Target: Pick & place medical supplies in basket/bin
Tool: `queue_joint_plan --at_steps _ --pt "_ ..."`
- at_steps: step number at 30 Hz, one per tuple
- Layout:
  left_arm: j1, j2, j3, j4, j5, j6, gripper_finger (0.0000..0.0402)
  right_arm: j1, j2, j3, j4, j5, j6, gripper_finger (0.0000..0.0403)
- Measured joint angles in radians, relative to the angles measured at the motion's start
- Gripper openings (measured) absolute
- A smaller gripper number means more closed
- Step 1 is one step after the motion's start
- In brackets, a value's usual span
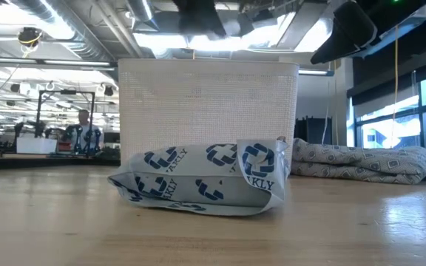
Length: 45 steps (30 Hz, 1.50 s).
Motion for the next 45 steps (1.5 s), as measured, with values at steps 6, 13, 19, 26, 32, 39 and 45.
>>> queue_joint_plan --at_steps 6,13,19,26,32,39,45 --pt "0.121 0.163 0.043 0.049 0.149 -0.004 0.0073 0.000 0.000 0.000 -0.025 0.000 0.018 0.0307" --pt "0.177 0.337 0.045 0.138 0.194 -0.002 0.0074 0.000 0.000 -0.024 -0.039 0.001 0.051 0.0307" --pt "0.185 0.432 0.045 0.173 0.186 -0.002 0.0083 -0.002 0.000 -0.075 -0.028 0.010 0.050 0.0307" --pt "0.185 0.487 0.045 0.197 0.210 0.027 0.0115 -0.005 0.000 -0.084 -0.027 0.009 0.050 0.0307" --pt "0.185 0.504 0.045 0.223 0.235 0.034 0.0153 -0.005 0.000 -0.084 -0.029 0.001 0.052 0.0307" --pt "0.185 0.471 0.047 0.228 0.238 0.043 0.0182 -0.005 0.000 -0.084 -0.031 -0.044 0.053 0.0307" --pt "0.164 0.347 0.120 0.155 0.221 0.169 0.0188 -0.005 0.000 -0.083 -0.031 -0.044 0.053 0.0307"
